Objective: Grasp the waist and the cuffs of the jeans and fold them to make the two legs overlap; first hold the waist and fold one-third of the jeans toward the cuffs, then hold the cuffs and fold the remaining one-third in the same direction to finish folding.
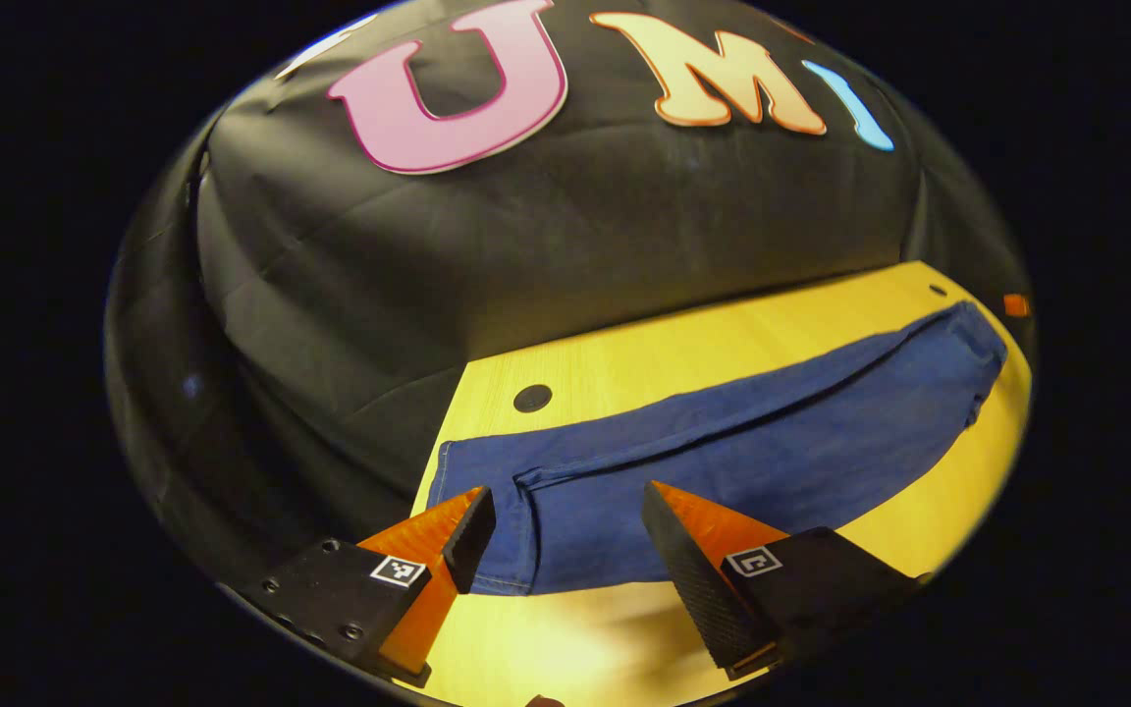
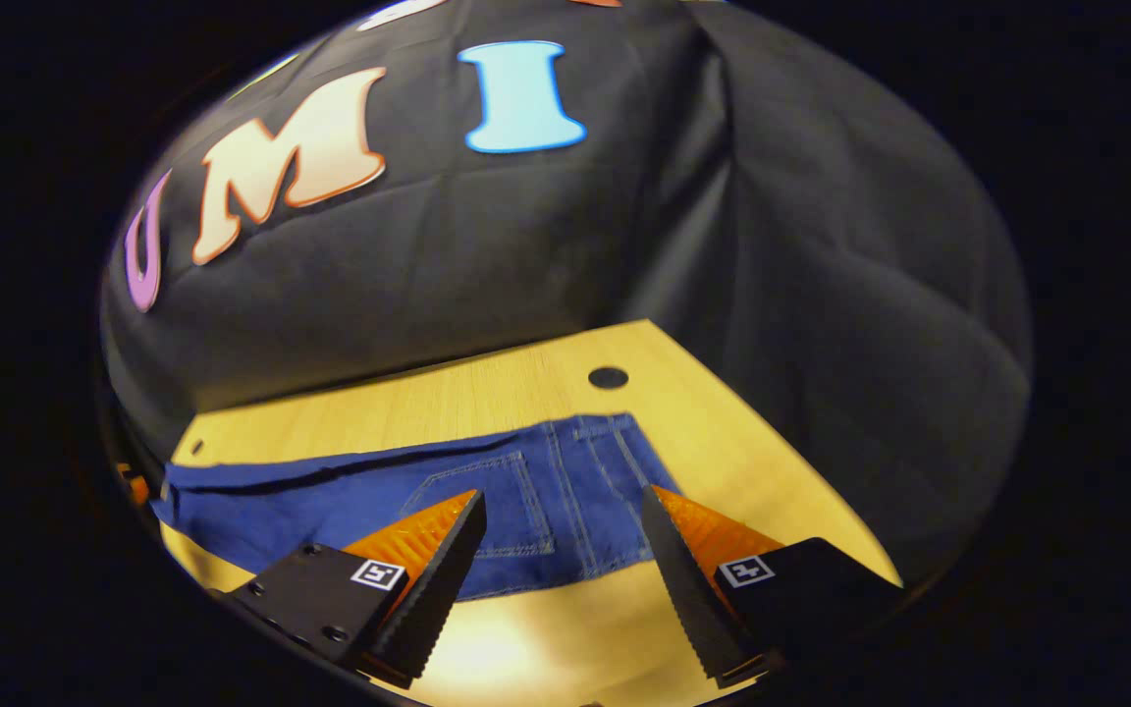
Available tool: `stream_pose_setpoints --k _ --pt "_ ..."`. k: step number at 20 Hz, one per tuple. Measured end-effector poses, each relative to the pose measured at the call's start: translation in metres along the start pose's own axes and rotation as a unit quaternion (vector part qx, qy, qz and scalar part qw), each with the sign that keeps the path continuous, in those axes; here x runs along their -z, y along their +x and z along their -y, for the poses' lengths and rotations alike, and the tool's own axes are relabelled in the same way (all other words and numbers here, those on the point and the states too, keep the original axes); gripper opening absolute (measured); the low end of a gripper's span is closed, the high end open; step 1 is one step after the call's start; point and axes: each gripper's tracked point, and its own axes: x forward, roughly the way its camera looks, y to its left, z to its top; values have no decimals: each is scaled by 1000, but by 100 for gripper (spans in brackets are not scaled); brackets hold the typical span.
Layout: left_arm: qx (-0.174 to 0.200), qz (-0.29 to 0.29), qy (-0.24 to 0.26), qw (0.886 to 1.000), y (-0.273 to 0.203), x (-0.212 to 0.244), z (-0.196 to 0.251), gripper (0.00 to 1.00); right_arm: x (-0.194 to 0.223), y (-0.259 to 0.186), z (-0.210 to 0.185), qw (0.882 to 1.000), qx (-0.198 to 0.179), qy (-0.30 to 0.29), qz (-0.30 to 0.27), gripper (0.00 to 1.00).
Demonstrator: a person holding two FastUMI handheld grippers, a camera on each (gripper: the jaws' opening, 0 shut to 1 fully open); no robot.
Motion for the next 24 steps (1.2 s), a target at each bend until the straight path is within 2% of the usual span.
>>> stream_pose_setpoints --k 2,4,6,7,9,10,11,12,17,19,22,24 --pt "3 15 -18 1000 -7 -9 3 95 20 10 3 997 5 70 -21 99" --pt "4 24 -44 999 -5 -8 2 95 43 19 6 990 7 135 -44 95" --pt "10 33 -65 997 -5 -15 3 95 57 25 12 981 17 180 -62 98" --pt "9 35 -67 997 -3 -12 1 95 60 28 15 977 21 200 -71 94" --pt "7 36 -65 997 -2 -12 1 95 62 30 26 969 32 230 -83 94" --pt "2 34 -63 997 -1 -11 -1 95 65 35 31 965 38 242 -94 99" --pt "-5 33 -61 998 -2 -10 -1 95 67 40 35 961 39 252 -108 94" --pt "-10 30 -59 998 -1 -9 0 95 57 40 35 957 39 272 -97 94" --pt "-26 19 -62 998 -3 -12 1 95 39 52 41 938 26 324 -118 93" --pt "-31 19 -62 997 -5 -15 0 95 37 52 49 945 48 305 -112 86" --pt "-30 10 -65 997 -4 -15 0 95 35 55 53 964 94 230 -90 67" --pt "-29 6 -63 998 -4 -14 1 96 33 55 50 969 99 209 -92 51"
